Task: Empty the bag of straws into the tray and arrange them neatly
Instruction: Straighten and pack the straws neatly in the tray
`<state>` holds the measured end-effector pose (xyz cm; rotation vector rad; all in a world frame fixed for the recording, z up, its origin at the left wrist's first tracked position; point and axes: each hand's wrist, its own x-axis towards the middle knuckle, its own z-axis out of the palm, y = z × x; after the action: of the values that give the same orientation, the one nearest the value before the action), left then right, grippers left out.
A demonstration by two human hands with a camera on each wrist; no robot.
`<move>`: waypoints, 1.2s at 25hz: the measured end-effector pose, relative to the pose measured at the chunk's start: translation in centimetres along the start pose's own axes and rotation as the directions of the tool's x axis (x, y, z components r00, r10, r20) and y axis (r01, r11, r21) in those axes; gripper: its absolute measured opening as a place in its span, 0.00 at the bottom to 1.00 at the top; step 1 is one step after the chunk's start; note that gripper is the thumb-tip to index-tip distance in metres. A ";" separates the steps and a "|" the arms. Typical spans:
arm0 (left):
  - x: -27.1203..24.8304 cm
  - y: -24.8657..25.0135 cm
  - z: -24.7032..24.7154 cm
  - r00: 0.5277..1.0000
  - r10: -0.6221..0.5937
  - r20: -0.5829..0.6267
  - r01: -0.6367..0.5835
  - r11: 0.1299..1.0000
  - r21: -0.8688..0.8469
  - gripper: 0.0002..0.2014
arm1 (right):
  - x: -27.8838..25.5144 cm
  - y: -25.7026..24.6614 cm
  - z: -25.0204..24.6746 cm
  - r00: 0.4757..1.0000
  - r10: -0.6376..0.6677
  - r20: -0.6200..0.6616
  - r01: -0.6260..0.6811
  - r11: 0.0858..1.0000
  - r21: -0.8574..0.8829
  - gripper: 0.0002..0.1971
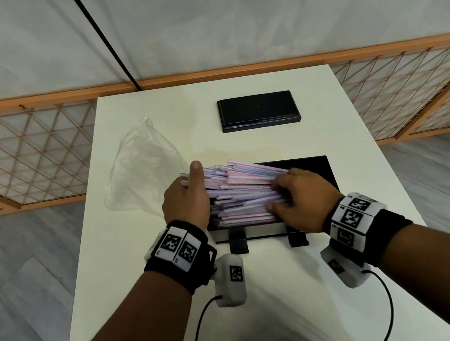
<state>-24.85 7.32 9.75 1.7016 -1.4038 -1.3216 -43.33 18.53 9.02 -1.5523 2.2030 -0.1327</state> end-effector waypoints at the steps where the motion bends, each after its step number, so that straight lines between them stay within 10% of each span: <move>1: 0.2 0.0 0.1 1.000 -0.021 -0.003 0.021 0.998 -0.062 0.32 | 0.1 -0.1 0.0 0.999 -0.041 0.003 0.041 0.999 0.029 0.20; 7: 0.4 -0.2 0.6 0.992 -0.125 0.004 0.118 0.928 -0.354 0.46 | 0.4 -0.8 0.5 0.994 -0.097 0.055 0.099 0.995 -0.032 0.27; 21: -1.4 0.4 1.2 0.990 -0.133 0.045 0.140 0.961 -0.237 0.25 | 1.2 -2.4 0.1 0.965 -0.053 0.255 0.079 0.993 -0.093 0.50; 26: -2.5 1.1 1.1 0.995 -0.050 0.091 0.063 0.987 -0.147 0.23 | 0.9 -3.6 1.3 0.990 -0.119 0.078 0.124 0.991 -0.050 0.40; 30: -0.9 0.6 0.8 0.993 -0.086 0.085 0.104 0.966 -0.237 0.46 | 0.3 -1.6 0.7 0.994 -0.106 0.009 0.107 0.994 -0.028 0.29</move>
<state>-25.79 8.11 10.31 1.5874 -1.1587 -1.5545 -41.77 17.78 8.77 -1.6833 2.1248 -0.1284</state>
